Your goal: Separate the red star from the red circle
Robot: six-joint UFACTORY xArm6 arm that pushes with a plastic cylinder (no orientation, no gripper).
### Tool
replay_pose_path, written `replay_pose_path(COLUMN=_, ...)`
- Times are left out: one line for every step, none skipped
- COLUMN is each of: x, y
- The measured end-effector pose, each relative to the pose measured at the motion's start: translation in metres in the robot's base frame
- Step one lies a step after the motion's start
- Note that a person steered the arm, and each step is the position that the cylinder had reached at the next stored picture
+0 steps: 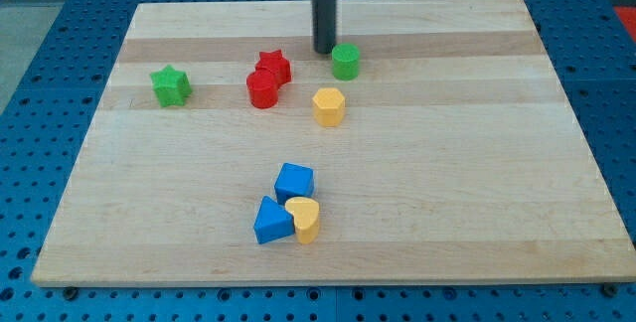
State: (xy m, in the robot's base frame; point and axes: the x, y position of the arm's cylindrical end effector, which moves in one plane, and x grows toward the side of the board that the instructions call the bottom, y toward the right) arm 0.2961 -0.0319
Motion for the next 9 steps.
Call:
replay_pose_path(x=0.003, y=-0.060)
replay_pose_path(x=0.016, y=-0.110)
replay_pose_path(x=0.019, y=-0.114)
replay_pose_path(x=0.037, y=-0.109)
replay_pose_path(x=0.054, y=-0.109)
replay_pose_path(x=0.072, y=-0.109)
replay_pose_path(x=0.092, y=-0.109)
replay_pose_path(x=0.092, y=-0.108)
replay_pose_path(x=0.092, y=-0.098)
